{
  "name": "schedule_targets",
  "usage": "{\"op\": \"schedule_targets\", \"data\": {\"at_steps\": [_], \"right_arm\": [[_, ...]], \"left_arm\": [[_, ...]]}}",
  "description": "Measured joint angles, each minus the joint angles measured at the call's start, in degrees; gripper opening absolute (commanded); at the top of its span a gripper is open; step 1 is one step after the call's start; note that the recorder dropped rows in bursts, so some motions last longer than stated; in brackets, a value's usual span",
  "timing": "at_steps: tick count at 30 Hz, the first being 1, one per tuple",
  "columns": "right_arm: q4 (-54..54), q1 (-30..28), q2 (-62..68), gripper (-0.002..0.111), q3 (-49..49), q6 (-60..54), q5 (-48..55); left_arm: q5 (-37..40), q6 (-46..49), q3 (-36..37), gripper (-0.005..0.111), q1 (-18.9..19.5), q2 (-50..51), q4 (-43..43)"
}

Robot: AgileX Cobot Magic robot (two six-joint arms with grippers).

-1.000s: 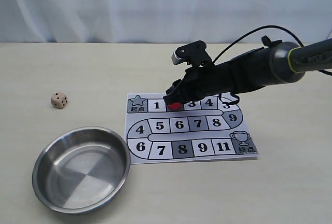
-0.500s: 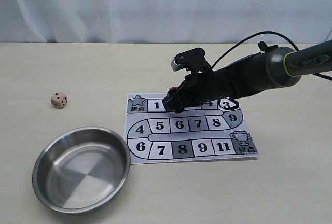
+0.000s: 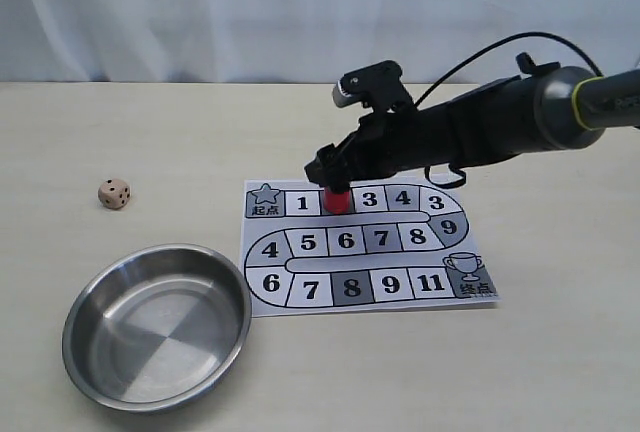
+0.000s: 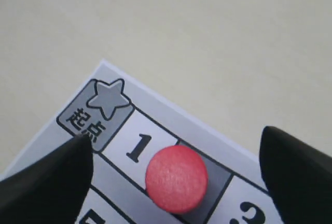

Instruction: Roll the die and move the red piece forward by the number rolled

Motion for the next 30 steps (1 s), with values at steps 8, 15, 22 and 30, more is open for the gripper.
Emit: {"op": "schedule_targets", "data": {"at_steps": [8, 15, 22, 30], "right_arm": [[-0.1, 0.0, -8.1, 0.081, 0.0, 0.0, -5.9], [-0.1, 0.0, -12.8, 0.066, 0.0, 0.0, -19.0], [-0.3, -0.2, -13.9, 0.024, 0.0, 0.0, -40.2], [8.0, -6.4, -13.9, 0.004, 0.0, -10.3, -41.2]], "left_arm": [[0.0, 0.0, 0.0, 0.0, 0.0, 0.0, 0.0], [0.0, 0.0, 0.0, 0.0, 0.0, 0.0, 0.0], [0.0, 0.0, 0.0, 0.0, 0.0, 0.0, 0.0], [0.0, 0.0, 0.0, 0.0, 0.0, 0.0, 0.0]]}}
